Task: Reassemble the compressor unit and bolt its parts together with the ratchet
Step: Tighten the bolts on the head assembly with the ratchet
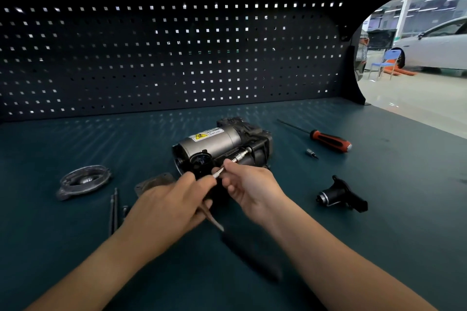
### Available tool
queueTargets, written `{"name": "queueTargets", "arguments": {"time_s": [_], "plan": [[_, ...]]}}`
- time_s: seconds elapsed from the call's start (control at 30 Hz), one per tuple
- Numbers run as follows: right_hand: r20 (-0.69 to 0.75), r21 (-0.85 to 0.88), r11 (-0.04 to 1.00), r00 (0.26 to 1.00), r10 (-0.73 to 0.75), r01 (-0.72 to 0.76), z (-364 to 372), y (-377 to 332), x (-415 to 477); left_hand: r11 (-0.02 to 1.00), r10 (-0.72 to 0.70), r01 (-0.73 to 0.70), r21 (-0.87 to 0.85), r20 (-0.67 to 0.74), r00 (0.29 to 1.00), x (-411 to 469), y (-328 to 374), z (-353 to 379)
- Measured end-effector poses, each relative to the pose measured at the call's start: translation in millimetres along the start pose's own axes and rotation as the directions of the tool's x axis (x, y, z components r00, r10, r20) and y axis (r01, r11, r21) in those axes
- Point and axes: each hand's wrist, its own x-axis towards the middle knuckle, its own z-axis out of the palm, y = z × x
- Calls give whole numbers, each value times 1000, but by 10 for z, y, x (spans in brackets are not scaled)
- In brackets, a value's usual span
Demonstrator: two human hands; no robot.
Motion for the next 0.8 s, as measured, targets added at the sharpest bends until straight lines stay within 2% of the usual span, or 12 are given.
{"name": "queueTargets", "arguments": {"time_s": [0.07,0.13,0.23,0.3,0.37,0.43,0.47,0.53,0.6,0.7,0.73,0.8], "plan": [[12,0,1000,1000,15,-15,-12,-4,0,996,-25,28,-83,39,999,-14,38,-4],[35,19,999,999,27,-27,-25,-18,-4,823,-322,322,-469,82,943,34,172,-83],[93,112,990,993,71,-82,-38,-51,-10,0,-638,478,-878,368,676,190,249,-42],[130,119,986,987,98,-114,-40,-60,-15,-190,-659,467,-863,465,591,254,249,-17],[131,85,990,987,97,-109,-24,-52,-19,-88,-653,489,-868,421,630,234,231,-35],[105,47,995,991,78,-84,-2,-34,-15,487,-540,440,-755,136,831,159,200,-96],[92,35,997,994,66,-70,0,-25,-16,795,-380,343,-500,30,925,140,133,-134],[67,24,998,996,53,-55,-2,1,-26,999,33,-34,-15,-88,996,77,14,-103],[47,21,998,997,53,-54,-11,16,-30,992,118,-115,42,-75,990,51,-11,-71],[55,23,998,997,54,-55,-21,7,-25,882,-259,222,-415,-33,965,49,137,-79],[70,25,998,996,53,-55,-18,-3,-27,656,-444,369,-658,60,894,87,197,-74],[99,28,998,994,50,-53,-16,-20,-33,-3,-633,476,-879,370,680,173,235,-29]]}}
